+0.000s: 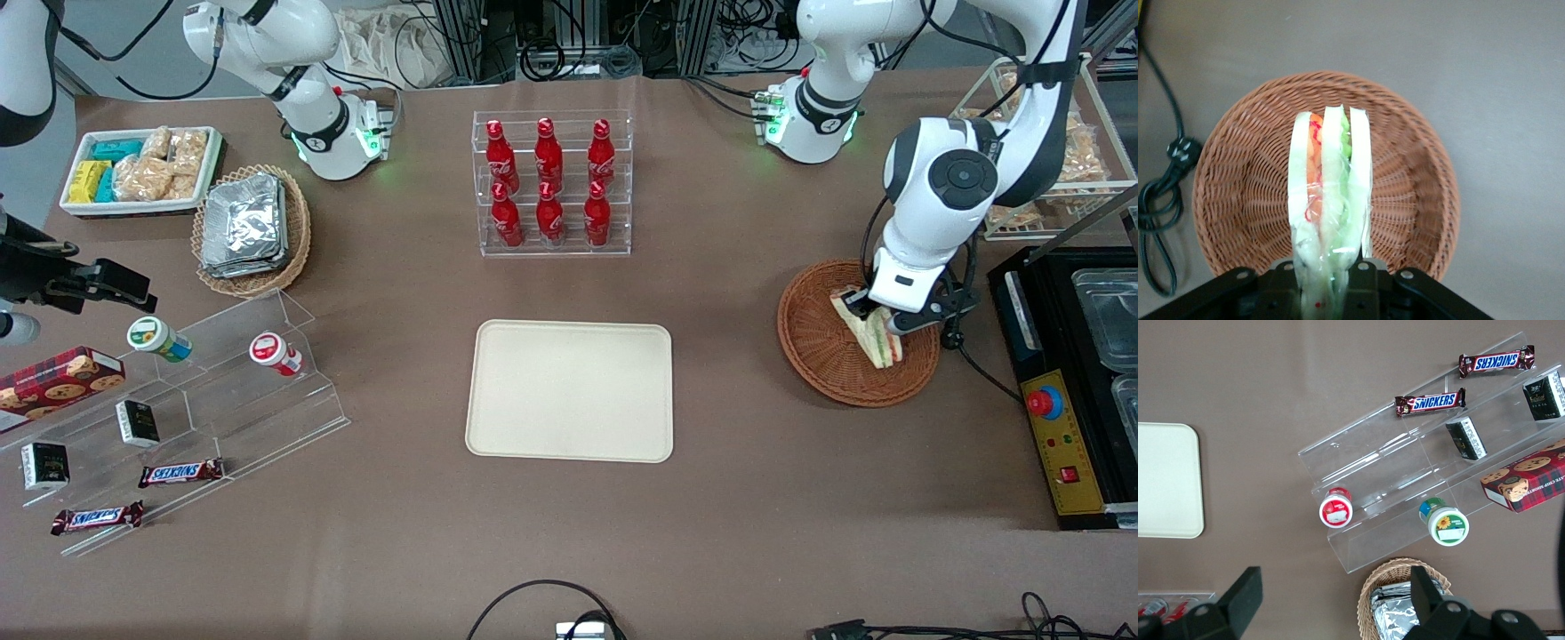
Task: Place sandwich from basket to tray
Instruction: 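Carry the held sandwich over to the cream tray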
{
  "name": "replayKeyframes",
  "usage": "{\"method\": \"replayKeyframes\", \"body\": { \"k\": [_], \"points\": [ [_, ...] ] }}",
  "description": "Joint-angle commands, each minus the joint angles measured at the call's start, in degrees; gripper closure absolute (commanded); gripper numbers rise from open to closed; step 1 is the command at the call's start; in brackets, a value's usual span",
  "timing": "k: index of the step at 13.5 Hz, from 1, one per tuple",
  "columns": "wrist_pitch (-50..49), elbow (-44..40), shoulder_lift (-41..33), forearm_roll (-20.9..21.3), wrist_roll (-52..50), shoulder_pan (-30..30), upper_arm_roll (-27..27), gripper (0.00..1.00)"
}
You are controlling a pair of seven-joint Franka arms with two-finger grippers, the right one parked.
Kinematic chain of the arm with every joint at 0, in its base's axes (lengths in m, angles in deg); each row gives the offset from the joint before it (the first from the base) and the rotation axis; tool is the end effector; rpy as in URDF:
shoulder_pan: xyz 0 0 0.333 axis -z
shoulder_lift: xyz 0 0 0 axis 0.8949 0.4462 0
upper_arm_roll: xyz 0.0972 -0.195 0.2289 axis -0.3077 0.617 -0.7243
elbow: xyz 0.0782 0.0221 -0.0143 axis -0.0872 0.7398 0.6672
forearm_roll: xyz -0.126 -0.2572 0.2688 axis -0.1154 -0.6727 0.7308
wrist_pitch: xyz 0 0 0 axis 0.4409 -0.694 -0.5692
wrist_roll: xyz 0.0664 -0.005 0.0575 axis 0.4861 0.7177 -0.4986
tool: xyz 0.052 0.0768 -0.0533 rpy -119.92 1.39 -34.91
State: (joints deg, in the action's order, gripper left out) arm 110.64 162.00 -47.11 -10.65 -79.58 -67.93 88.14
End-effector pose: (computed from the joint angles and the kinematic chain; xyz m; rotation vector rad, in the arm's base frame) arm 0.4844 -0.0686 0.3430 -2.9936 -0.3454 -0.1215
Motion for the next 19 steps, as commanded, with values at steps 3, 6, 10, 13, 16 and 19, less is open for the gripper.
{"method": "replayKeyframes", "body": {
  "k": [3, 6, 10, 13, 16, 19],
  "points": [
    [-1.48, -3.14, 0.53, 0.5, 9.39, 0.3, 4.57, 0.78],
    [-1.48, -7.0, 2.19, 0.06, 10.56, 1.09, 8.17, 0.81],
    [-9.97, -18.67, 9.48, -0.12, 8.72, 2.85, 12.65, 0.8],
    [-11.67, -24.14, 13.97, 0.06, 5.3, 2.85, 15.73, 0.8],
    [-11.67, -29.84, 19.15, 1.02, -0.05, 2.94, 18.98, 0.8],
    [-11.85, -33.72, 22.67, 1.2, -2.09, 5.65, 20.04, 0.8]
  ]
}}
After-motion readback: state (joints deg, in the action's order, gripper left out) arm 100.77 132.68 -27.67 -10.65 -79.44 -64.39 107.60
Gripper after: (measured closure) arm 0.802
